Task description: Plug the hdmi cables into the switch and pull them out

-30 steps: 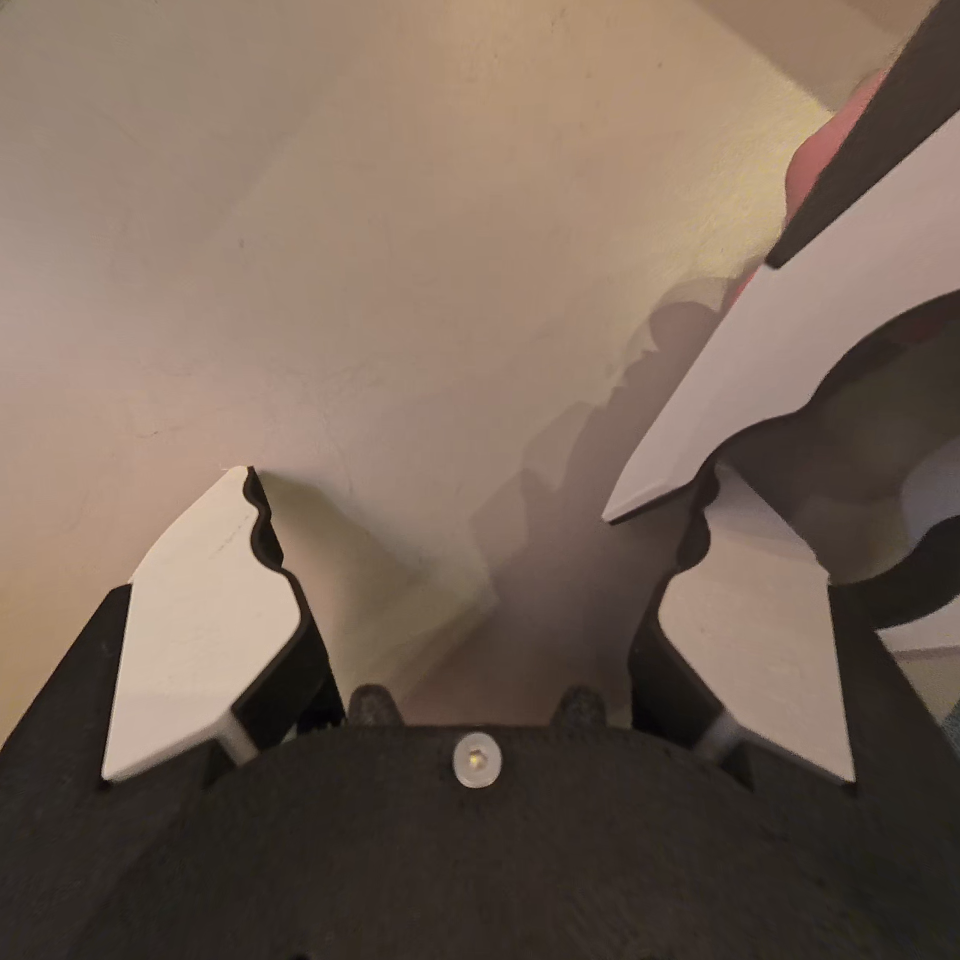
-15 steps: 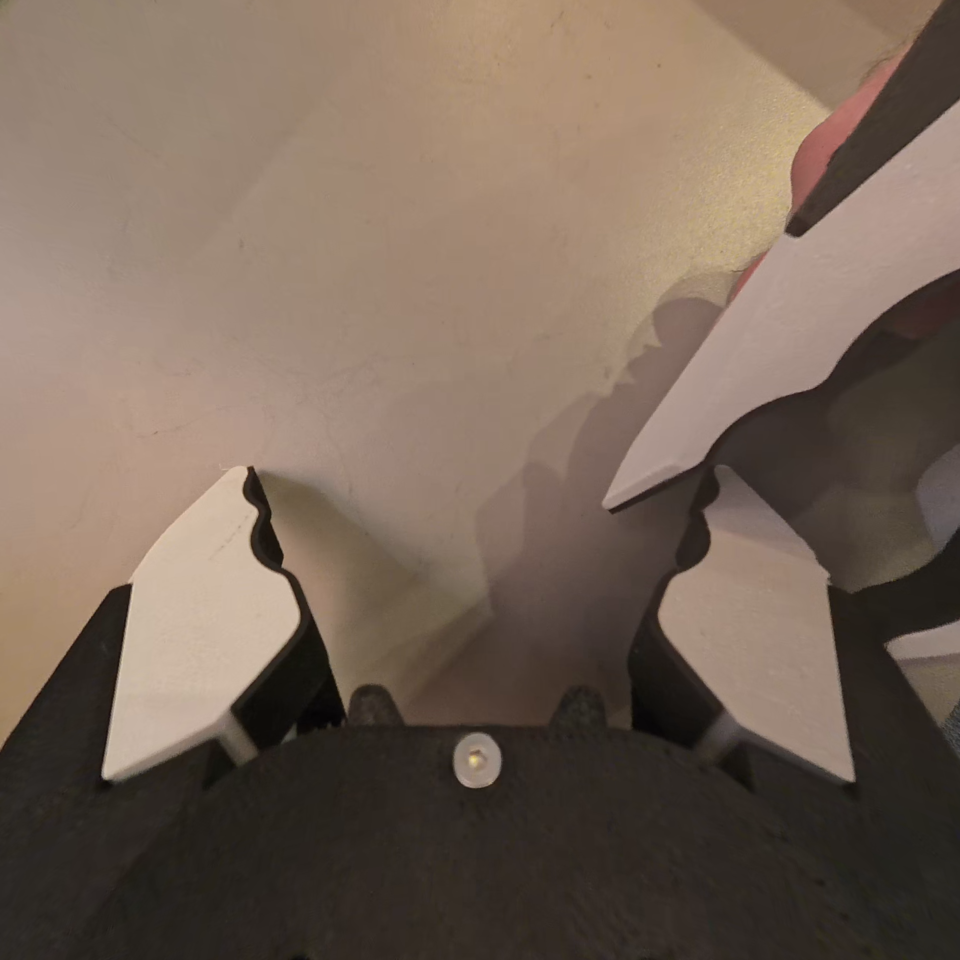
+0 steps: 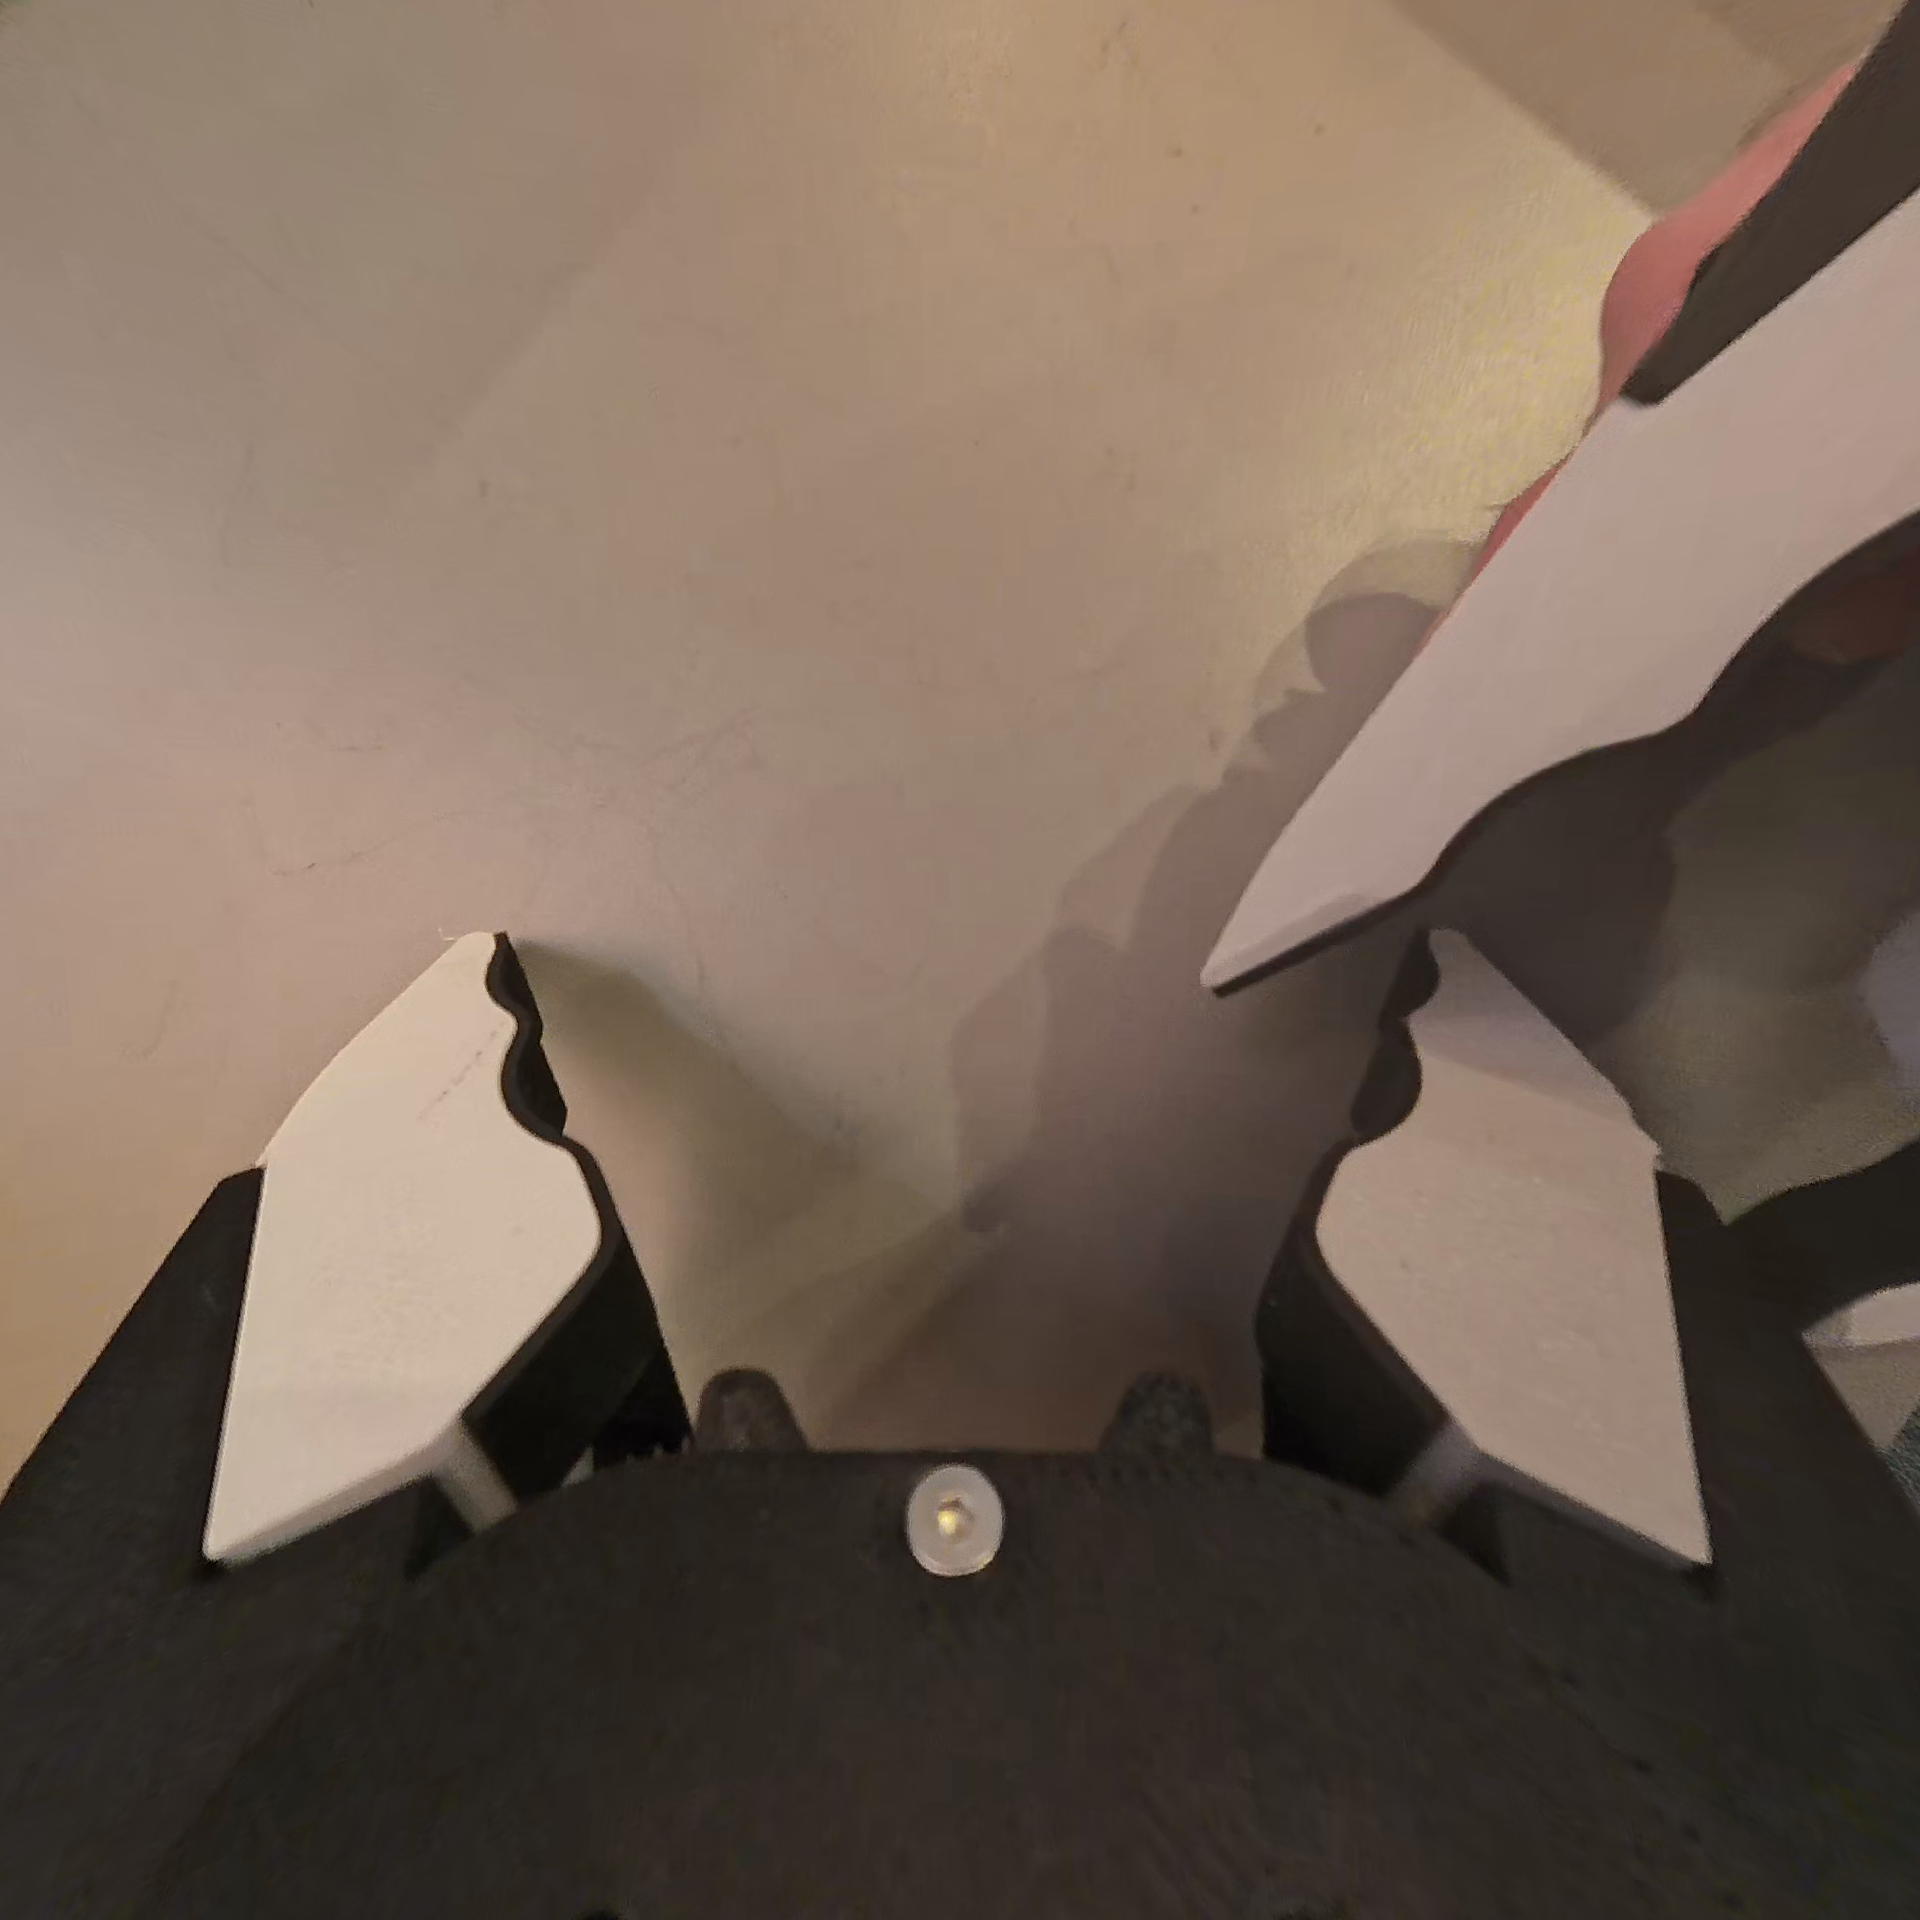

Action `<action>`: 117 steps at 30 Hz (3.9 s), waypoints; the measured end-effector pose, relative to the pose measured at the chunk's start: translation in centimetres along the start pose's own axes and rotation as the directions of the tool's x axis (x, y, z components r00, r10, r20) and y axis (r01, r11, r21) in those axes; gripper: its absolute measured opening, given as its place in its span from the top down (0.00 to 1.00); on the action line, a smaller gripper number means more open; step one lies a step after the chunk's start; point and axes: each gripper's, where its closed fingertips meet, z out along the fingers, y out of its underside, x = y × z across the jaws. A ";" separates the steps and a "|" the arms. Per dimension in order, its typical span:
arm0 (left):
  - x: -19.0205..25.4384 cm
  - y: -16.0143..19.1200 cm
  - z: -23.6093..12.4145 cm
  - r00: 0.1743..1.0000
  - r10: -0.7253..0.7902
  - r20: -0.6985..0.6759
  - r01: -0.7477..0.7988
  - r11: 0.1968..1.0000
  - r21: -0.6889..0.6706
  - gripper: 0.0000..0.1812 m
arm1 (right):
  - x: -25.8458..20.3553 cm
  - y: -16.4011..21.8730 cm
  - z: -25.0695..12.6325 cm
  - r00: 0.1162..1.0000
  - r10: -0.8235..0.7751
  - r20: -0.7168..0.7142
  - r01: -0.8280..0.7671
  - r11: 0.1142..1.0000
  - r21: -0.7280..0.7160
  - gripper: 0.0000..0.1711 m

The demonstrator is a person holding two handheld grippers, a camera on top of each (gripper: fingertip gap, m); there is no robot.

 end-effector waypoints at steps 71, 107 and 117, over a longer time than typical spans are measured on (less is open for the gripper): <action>-23.6 22.6 -23.7 0.776 -0.529 0.345 0.544 0.837 0.058 0.97 | 12.6 21.6 -40.5 0.299 0.385 -0.873 -0.491 0.847 0.205 0.92; -17.1 17.6 -37.0 0.693 -0.690 0.210 0.456 0.645 0.614 0.98 | 4.8 -2.7 -2.1 0.839 0.413 -0.354 -0.351 0.908 0.227 0.46; -11.3 7.6 -38.1 0.803 -0.560 0.205 0.318 0.693 0.647 0.97 | 1.6 -11.9 -4.2 0.943 0.277 -0.185 -0.176 0.886 0.428 0.33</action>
